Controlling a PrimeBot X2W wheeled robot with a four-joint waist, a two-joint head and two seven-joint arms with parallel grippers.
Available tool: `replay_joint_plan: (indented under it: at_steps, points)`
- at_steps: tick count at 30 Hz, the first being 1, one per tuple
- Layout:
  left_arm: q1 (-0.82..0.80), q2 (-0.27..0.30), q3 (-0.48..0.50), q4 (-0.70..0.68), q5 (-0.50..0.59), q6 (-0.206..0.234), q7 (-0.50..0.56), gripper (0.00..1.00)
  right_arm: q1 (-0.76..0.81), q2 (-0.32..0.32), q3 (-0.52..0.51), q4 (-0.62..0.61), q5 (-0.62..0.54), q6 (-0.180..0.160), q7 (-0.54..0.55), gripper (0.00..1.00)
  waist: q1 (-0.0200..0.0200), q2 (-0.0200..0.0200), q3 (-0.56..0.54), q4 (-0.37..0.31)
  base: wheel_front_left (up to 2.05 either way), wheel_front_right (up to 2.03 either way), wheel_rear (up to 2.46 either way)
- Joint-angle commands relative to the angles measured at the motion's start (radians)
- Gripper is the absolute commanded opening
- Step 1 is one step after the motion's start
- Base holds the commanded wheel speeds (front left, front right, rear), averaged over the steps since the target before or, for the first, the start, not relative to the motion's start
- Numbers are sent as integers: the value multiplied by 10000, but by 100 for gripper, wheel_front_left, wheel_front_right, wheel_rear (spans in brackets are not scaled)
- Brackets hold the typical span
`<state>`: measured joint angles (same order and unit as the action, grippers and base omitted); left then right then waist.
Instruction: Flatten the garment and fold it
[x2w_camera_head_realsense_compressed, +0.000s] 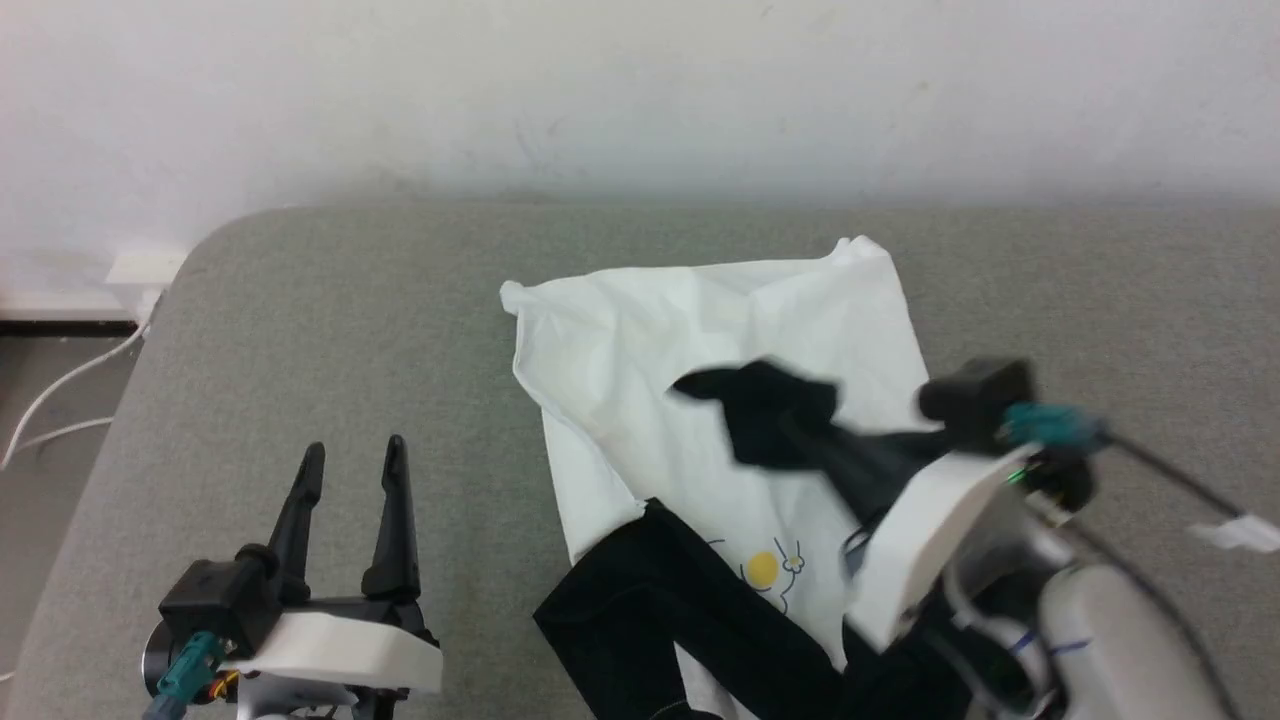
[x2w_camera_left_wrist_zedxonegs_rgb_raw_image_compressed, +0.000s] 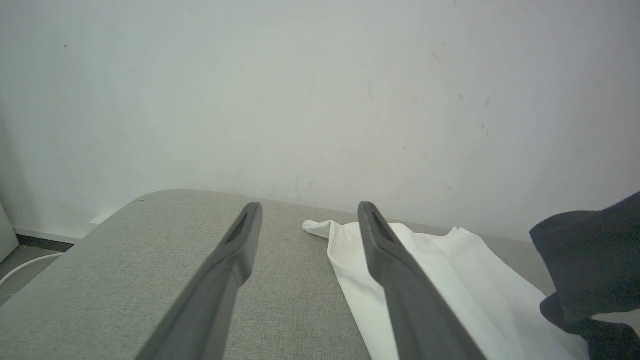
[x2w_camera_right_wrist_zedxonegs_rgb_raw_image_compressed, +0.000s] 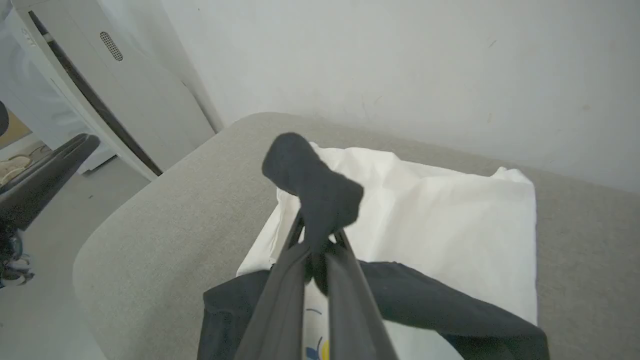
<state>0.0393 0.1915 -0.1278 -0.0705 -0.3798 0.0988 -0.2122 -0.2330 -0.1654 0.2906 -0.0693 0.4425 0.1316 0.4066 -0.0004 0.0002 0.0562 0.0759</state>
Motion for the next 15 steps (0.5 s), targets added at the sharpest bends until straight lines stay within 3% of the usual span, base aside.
replay_joint_plan:
  at_steps: [1, 9, 15]
  points:
    - [53, 59, 0, -42, -57, 24, 32, 100, 239, 183, 356, -95, 154, -9, 48, 0, 4, -2, -240, -232, 0, 0, 0]
    - [-59, -20, -183, 118, -112, -5, 73, 100, 1042, 1048, 2674, 1256, 894, -9, -315, 0, 4, -2, 4, 34, 0, 0, 0]
    - [-218, -122, -354, 359, -133, -61, 22, 100, 798, 1144, 3140, 3510, 560, -9, -1091, 0, 4, -2, 193, 194, 0, 0, 0]
